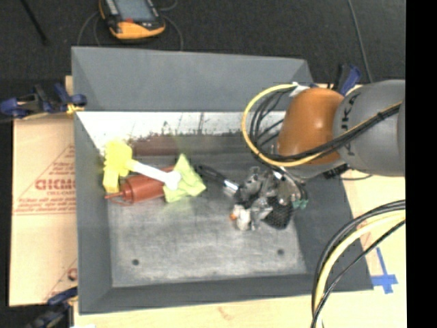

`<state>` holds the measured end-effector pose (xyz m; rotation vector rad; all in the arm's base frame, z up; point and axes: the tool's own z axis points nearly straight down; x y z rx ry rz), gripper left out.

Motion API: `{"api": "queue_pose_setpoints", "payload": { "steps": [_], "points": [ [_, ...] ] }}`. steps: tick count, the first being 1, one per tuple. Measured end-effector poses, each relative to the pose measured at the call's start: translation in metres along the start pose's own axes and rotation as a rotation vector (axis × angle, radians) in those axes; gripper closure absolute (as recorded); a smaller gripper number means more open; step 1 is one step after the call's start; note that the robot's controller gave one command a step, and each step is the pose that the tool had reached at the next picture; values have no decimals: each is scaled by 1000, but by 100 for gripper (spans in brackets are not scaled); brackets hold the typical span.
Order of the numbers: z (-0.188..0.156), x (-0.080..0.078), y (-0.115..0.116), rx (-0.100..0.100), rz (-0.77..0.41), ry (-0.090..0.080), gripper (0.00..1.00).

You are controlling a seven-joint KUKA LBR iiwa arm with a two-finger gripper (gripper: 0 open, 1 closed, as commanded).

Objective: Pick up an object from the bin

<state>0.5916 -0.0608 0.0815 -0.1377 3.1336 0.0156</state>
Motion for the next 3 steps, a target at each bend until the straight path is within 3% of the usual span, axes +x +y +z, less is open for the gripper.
{"api": "queue_pose_setpoints", "payload": {
  "steps": [1, 2, 3],
  "points": [
    [-42, 0, 3, 5, -9, 5, 100],
    [-101, 13, -3, 9, -16, 6, 100],
    [-142, -10, 1, 12, -42, -1, 100]
  ]
}}
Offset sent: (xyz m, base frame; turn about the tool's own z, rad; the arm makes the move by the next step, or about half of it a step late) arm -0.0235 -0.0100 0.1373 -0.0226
